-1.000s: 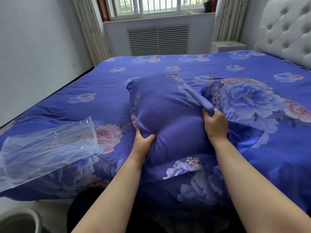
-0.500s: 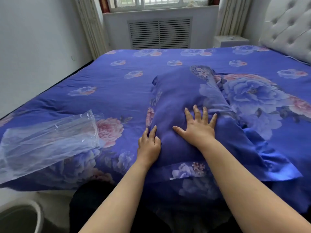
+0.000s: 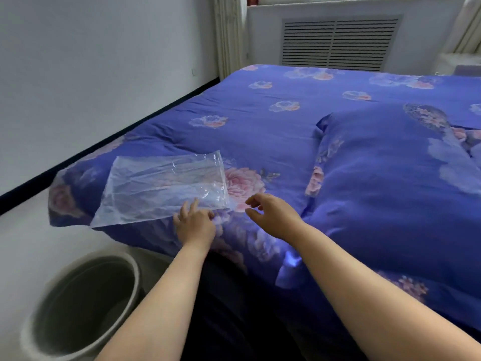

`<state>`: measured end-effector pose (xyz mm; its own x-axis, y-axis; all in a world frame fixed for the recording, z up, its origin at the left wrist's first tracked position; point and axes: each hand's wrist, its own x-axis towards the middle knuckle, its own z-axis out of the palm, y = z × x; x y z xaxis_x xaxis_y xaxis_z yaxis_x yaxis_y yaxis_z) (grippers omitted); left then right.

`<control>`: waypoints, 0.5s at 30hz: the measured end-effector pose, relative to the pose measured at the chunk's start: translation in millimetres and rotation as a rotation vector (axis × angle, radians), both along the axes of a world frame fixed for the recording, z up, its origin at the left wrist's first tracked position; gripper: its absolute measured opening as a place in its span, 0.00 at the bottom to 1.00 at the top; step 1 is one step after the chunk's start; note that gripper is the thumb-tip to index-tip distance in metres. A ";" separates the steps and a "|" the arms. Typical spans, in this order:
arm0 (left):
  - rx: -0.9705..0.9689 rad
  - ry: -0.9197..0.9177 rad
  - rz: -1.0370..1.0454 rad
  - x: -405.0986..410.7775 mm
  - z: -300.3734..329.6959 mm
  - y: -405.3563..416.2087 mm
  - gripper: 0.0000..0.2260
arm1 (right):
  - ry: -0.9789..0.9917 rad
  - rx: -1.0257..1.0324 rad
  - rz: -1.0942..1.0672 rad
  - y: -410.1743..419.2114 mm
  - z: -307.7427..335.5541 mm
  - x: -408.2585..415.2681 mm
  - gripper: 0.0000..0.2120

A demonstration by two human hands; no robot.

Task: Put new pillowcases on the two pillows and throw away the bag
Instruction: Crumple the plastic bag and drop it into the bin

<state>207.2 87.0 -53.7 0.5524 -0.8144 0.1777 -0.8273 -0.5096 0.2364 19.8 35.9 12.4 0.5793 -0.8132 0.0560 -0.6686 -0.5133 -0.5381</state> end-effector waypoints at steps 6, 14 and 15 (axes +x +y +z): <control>0.192 -0.063 -0.080 27.9 -22.1 -5.1 0.27 | 0.109 0.082 0.014 -6.7 -17.4 32.0 0.14; -0.323 0.230 0.371 74.7 -46.0 71.3 0.25 | 0.157 0.140 0.112 -0.1 -23.5 78.7 0.13; -0.359 0.251 0.424 74.7 -53.2 83.1 0.26 | 0.171 0.132 0.126 4.0 -24.4 83.0 0.13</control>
